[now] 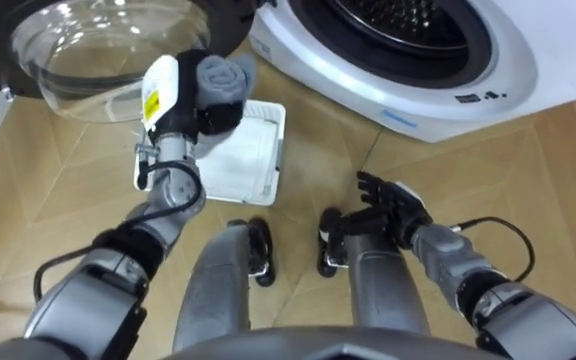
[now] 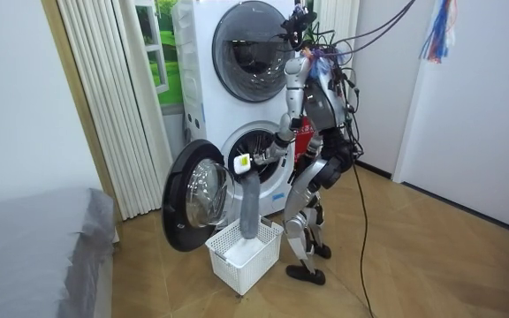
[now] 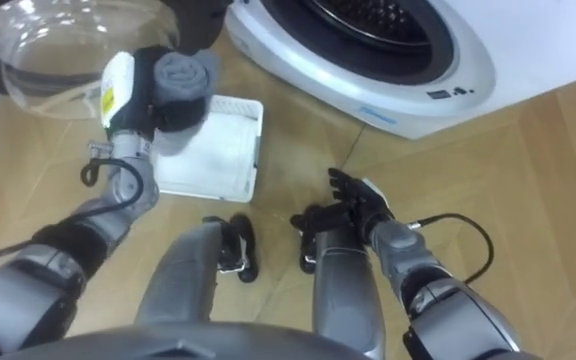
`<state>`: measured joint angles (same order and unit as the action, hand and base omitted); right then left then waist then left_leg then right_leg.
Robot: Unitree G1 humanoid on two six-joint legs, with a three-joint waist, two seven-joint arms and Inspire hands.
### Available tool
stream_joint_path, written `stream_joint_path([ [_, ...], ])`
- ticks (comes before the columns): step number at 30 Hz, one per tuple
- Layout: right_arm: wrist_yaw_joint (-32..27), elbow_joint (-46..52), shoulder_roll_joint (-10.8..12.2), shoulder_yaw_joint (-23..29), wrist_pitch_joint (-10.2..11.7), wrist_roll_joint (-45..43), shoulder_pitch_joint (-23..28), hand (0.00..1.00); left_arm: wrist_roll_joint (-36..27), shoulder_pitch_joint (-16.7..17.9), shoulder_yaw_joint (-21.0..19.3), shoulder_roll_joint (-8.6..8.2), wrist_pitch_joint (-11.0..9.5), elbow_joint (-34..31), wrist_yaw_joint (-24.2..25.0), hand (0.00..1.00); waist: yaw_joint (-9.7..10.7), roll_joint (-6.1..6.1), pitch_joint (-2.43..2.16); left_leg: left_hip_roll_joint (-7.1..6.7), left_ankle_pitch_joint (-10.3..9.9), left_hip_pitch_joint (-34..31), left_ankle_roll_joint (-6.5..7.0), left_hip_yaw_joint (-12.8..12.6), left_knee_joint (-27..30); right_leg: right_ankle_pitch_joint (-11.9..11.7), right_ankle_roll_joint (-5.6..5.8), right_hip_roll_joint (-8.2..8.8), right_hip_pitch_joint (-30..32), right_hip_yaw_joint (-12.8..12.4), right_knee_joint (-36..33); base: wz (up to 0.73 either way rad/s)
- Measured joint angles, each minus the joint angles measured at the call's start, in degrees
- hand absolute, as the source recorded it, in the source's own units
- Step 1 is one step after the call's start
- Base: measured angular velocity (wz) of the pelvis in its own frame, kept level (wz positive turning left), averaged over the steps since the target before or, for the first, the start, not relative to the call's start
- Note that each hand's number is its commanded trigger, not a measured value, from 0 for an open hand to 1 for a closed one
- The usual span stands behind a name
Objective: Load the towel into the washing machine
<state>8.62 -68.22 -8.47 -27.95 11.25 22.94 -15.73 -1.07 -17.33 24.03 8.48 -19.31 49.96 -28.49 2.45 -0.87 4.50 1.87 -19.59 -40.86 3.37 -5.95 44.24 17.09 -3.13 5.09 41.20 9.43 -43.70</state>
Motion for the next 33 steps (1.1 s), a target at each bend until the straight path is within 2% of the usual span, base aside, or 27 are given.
stream_joint_path([
  [3,0.0,0.9,0.2,0.4,0.0,-0.8,0.2,0.0,-11.0,2.6,1.8,-0.05,0.0,-2.6,6.9,1.0,-0.9,0.24,-0.24,-0.19,0.0,0.1,0.01,0.0,-0.3,0.1,0.13,0.07,0.0,-0.2,0.1,0.02],
  [6,0.3,1.6,0.9,0.4,-0.1,-1.2,1.0,0.0,-23.5,4.7,4.2,-0.16,0.9,-2.9,17.6,1.0,-1.3,1.08,-1.2,-0.47,0.5,0.2,0.04,0.1,-0.9,0.1,0.14,0.46,-0.1,0.2,0.4,0.08],
  [7,0.3,1.6,1.0,0.4,-0.1,-1.2,1.0,0.0,-25.1,4.7,4.6,-0.17,1.3,-2.9,19.2,1.0,-1.3,1.07,-1.32,-0.47,0.5,0.3,0.03,0.3,-0.9,0.1,0.14,0.44,-0.3,0.3,0.5,0.06],
  [9,0.3,1.6,1.1,0.3,-0.2,-1.2,1.4,0.0,-28.4,5.0,6.2,-0.29,2.2,-2.8,25.1,1.0,-1.2,0.93,-1.95,-0.49,0.6,0.8,0.06,0.6,-0.9,0.0,0.18,0.41,-1.2,0.6,1.1,0.05],
  [13,0.3,1.8,1.2,0.3,-0.6,-1.8,2.5,0.0,-28.9,5.9,7.3,0.02,4.0,-2.8,32.1,1.0,-1.3,0.75,-2.44,-0.39,0.7,3.1,0.06,0.5,-2.1,-0.5,0.46,-0.13,-3.4,0.2,2.4,-0.05],
  [15,0.4,2.1,1.1,0.4,-1.2,-2.5,3.3,0.0,-30.1,6.9,7.5,0.41,5.3,-2.8,35.3,1.0,-1.4,0.05,-2.99,0.16,0.9,3.8,-0.01,0.3,-2.7,-1.5,0.36,-0.84,-4.4,0.2,4.0,-0.14],
  [18,1.1,2.2,1.0,0.4,-1.3,-3.2,3.6,0.0,-31.1,8.0,7.7,1.29,6.5,-3.3,38.6,1.0,-1.3,-0.19,-3.12,0.55,1.4,3.8,-0.07,-0.1,-3.3,-2.2,0.13,-1.13,-4.2,0.1,4.8,-0.1],
  [21,2.3,2.2,0.5,0.5,-1.4,-3.0,3.9,0.0,-34.0,8.3,7.6,1.65,8.3,-3.8,41.6,1.0,-1.5,-0.48,-3.0,0.45,1.9,3.7,-0.17,0.0,-4.1,-2.5,0.02,-1.13,-4.1,0.1,5.3,0.02],
  [26,3.8,2.2,-0.3,1.1,-1.4,-3.1,3.9,0.0,-37.5,8.3,7.7,1.67,9.7,-4.9,45.0,1.0,-1.4,-1.42,-2.86,0.47,2.3,3.7,-0.36,0.0,-4.9,-2.6,-0.18,-1.16,-4.0,0.3,5.9,0.0],
  [33,4.3,3.0,-0.4,2.4,-1.5,-3.8,3.7,0.0,-43.2,7.4,7.5,1.61,12.1,-9.7,47.8,1.0,-1.1,-1.5,-2.8,0.45,2.4,3.4,-0.56,-0.1,-5.4,-2.5,-0.31,-1.17,-3.5,0.2,6.0,0.0],
])
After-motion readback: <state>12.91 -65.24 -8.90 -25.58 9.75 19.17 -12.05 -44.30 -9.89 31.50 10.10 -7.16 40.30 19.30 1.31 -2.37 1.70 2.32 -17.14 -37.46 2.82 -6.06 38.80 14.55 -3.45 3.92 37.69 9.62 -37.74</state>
